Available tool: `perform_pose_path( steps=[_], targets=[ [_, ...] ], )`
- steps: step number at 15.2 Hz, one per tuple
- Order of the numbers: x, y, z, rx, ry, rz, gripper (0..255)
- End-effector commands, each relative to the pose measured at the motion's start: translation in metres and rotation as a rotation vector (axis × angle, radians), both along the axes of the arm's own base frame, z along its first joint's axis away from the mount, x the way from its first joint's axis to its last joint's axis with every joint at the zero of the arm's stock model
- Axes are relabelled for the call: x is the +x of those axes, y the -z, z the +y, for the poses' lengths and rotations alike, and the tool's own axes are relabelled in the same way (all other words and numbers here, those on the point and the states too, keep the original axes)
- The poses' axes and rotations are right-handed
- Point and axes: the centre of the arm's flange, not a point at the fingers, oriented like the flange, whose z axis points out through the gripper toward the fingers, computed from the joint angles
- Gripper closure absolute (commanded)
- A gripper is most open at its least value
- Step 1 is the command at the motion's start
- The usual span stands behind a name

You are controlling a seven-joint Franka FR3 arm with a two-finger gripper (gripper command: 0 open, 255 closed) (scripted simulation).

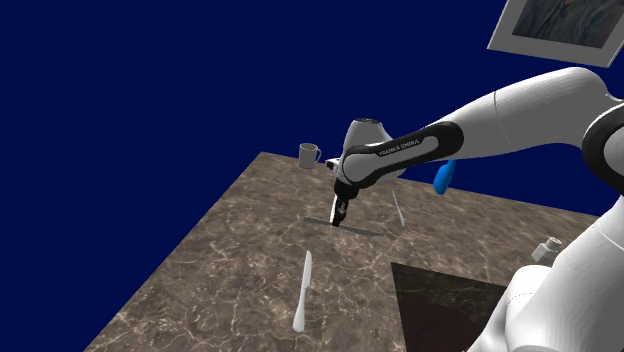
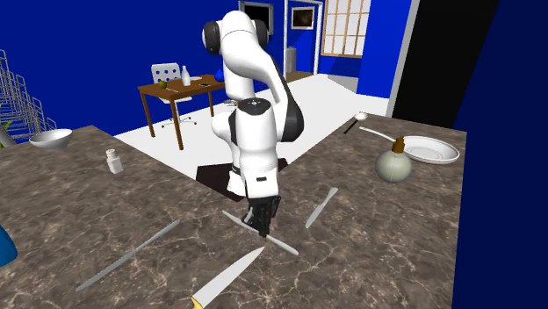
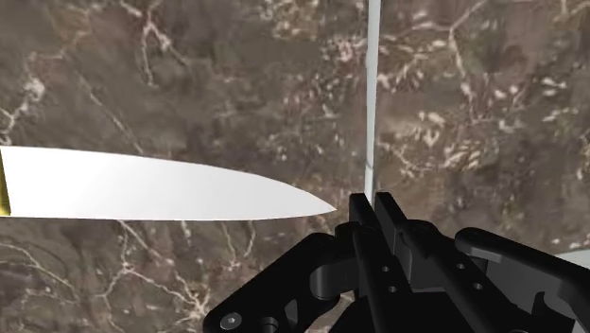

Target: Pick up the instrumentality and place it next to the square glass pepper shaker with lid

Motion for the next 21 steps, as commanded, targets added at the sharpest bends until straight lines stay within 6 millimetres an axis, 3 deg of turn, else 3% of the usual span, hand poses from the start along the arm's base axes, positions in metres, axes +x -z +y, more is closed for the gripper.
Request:
perform_pose_path(
  steps=[1, 21],
  targets=[
    [-0.001, -0.011, 0.0, 0.0, 0.0, 0.0, 255],
    [-0.001, -0.116, 0.0, 0.0, 0.0, 0.0, 255]
  ],
)
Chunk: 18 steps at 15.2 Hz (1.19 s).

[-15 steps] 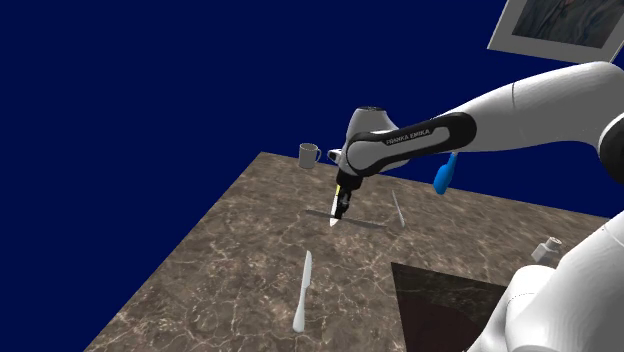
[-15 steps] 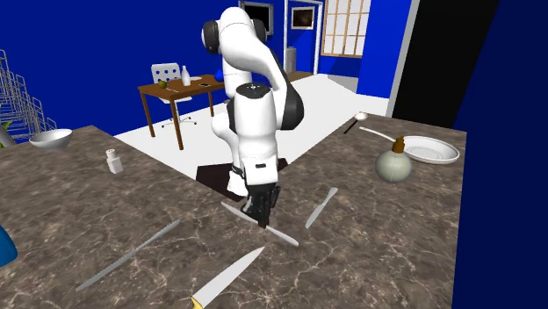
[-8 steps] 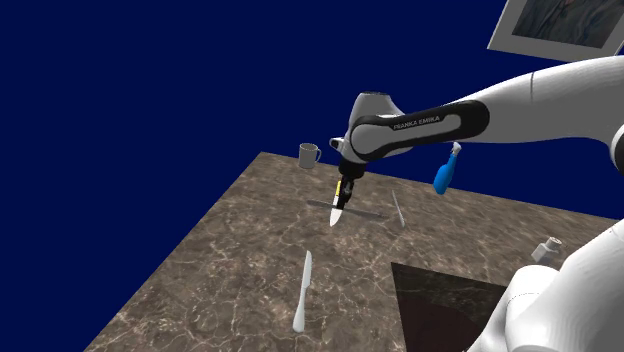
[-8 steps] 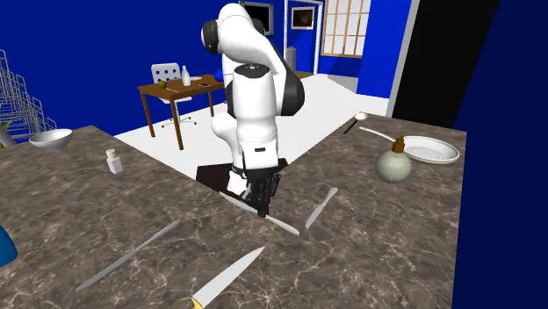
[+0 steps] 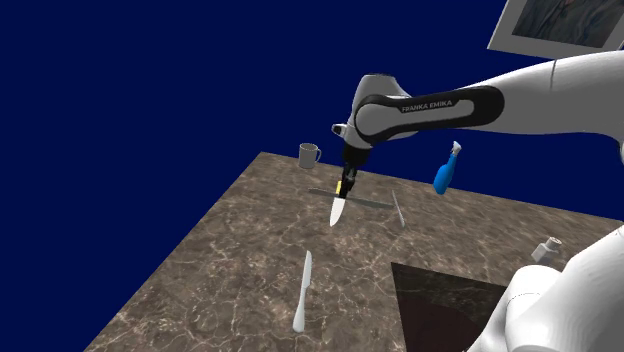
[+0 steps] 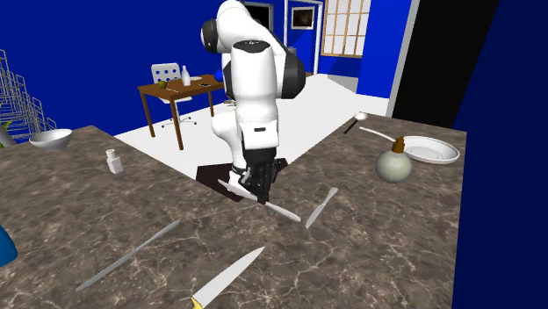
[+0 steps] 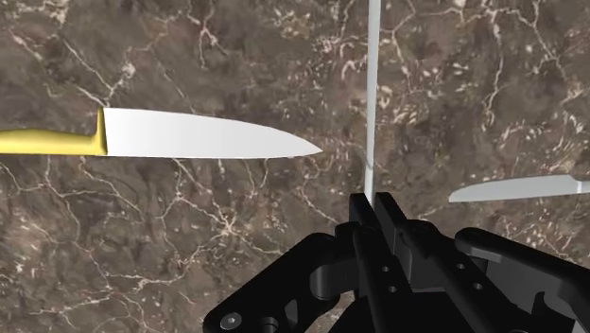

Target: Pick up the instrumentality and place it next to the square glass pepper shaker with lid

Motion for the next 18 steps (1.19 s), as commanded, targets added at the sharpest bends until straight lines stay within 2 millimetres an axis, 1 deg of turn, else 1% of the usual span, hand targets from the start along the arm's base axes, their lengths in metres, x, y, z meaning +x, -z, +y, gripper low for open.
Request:
perform_pose_path(
  steps=[1, 7, 8, 18],
  targets=[
    [-0.001, -0.01, 0.0, 0.0, 0.0, 0.0, 255],
    [-0.001, -0.042, 0.0, 0.0, 0.0, 0.0, 255],
    [-0.001, -0.042, 0.0, 0.0, 0.0, 0.0, 255],
    [-0.077, -0.042, -0.108, 0.0, 0.0, 0.0, 255]
  ],
)
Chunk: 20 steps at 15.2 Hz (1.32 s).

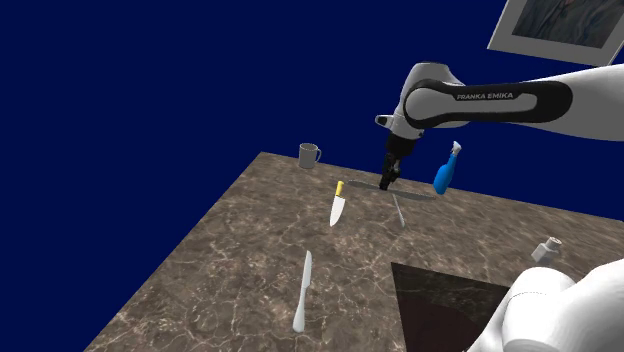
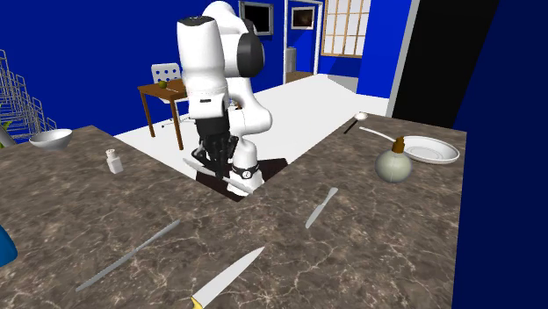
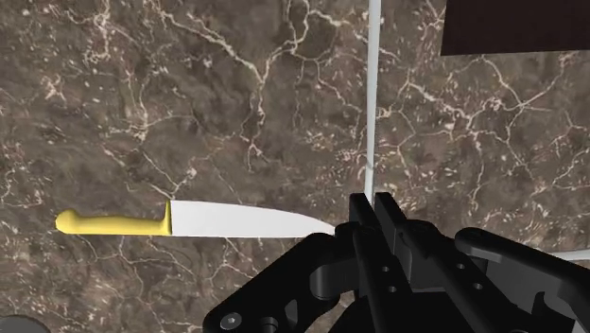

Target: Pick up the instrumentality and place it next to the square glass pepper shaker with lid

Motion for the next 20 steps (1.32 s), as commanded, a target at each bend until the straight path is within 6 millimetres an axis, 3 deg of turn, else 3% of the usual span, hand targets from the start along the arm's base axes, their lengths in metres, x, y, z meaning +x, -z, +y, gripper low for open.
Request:
perform_pose_path(
  steps=[1, 20],
  targets=[
    [-0.015, -0.001, -0.021, 0.0, -0.001, 0.0, 255],
    [-0.16, -0.001, -0.226, 0.0, -0.001, 0.0, 255]
  ],
)
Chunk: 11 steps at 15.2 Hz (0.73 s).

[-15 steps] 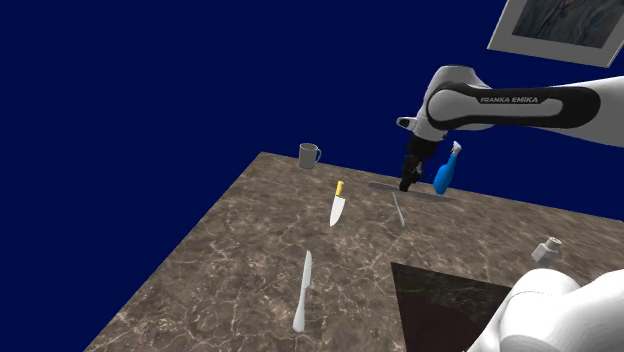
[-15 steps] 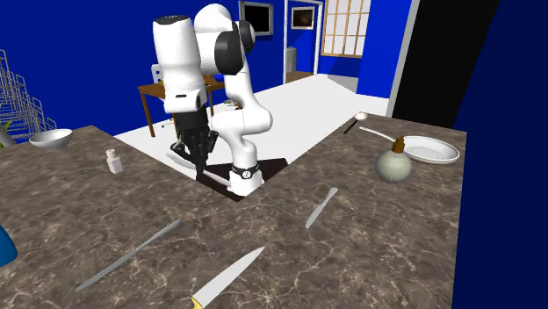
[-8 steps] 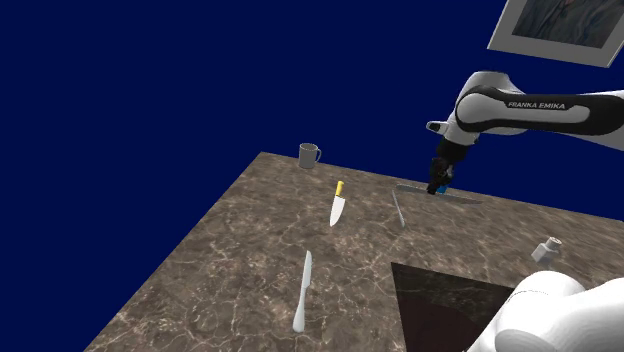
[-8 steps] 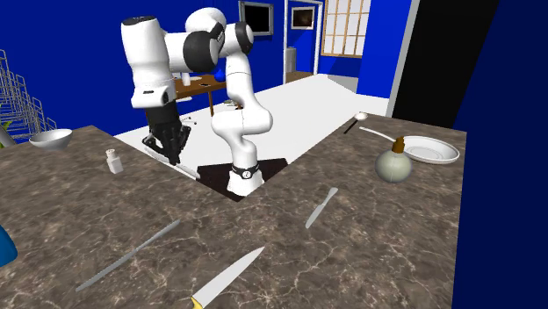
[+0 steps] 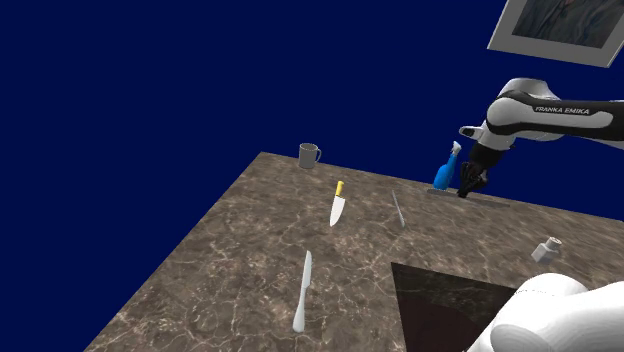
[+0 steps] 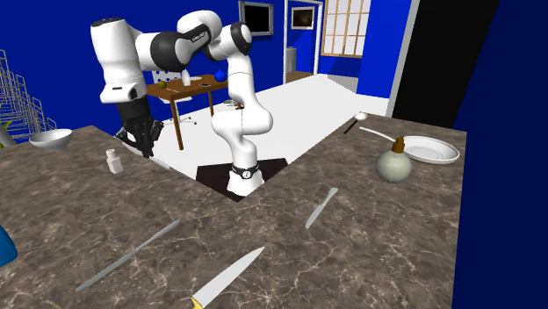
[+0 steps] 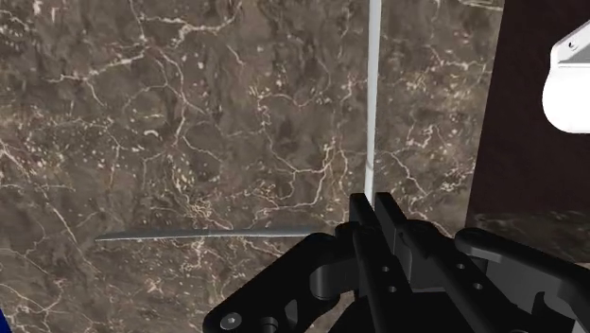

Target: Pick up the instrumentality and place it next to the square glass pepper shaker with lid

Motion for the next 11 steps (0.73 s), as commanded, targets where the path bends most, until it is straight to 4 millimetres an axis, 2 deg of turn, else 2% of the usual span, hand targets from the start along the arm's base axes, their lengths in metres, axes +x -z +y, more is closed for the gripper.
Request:
perform_pose_path(
  steps=[1, 11],
  targets=[
    [-0.014, -0.002, -0.024, 0.0, -0.002, 0.001, 255],
    [-0.09, -0.002, -0.131, 0.0, -0.002, 0.001, 255]
  ],
)
